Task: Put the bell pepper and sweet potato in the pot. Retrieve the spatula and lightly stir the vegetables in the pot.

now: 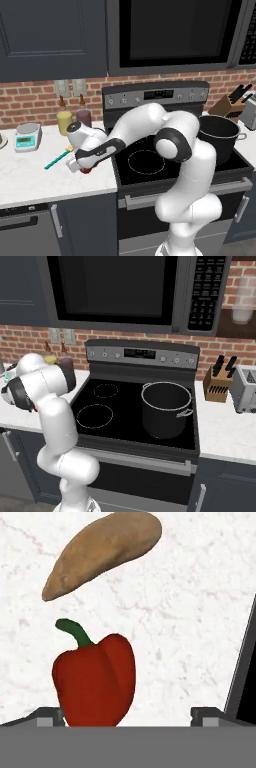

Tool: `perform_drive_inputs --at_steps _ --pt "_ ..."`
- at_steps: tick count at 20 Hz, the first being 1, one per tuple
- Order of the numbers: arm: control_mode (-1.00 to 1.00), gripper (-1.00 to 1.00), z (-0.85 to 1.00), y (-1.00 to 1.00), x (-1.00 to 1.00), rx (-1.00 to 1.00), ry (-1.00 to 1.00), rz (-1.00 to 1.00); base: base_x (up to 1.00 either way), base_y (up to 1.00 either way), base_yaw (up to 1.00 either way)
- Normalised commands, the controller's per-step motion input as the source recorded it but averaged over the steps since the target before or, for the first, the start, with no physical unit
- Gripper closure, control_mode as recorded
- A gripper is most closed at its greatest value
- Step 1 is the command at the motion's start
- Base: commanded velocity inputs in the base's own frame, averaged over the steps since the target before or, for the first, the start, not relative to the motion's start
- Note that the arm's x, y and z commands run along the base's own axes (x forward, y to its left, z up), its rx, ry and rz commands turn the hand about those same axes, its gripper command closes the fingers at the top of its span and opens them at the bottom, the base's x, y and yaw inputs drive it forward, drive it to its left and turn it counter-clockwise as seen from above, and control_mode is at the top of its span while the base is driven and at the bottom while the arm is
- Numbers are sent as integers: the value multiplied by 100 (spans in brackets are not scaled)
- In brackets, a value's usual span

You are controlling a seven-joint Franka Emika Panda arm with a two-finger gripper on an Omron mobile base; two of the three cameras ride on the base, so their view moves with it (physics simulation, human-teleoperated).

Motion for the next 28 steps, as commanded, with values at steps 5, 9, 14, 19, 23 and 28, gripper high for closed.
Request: perform_drive_inputs --at_steps 5,9,14,19,23,28 --pt "-100 -100 -19 0 34 0 0 0 0 0 0" --pt "-100 -100 -9 2 10 0 0 0 0 0 0" --pt "-100 -100 -13 0 0 0 1 0 0 0 0" --pt "-100 -100 -22 -17 -14 0 0 -4 0 0 0" --pt "-100 -100 -26 -33 -5 0 0 -5 0 0 0" --pt "-100 -100 -32 -28 0 3 0 -4 0 0 0"
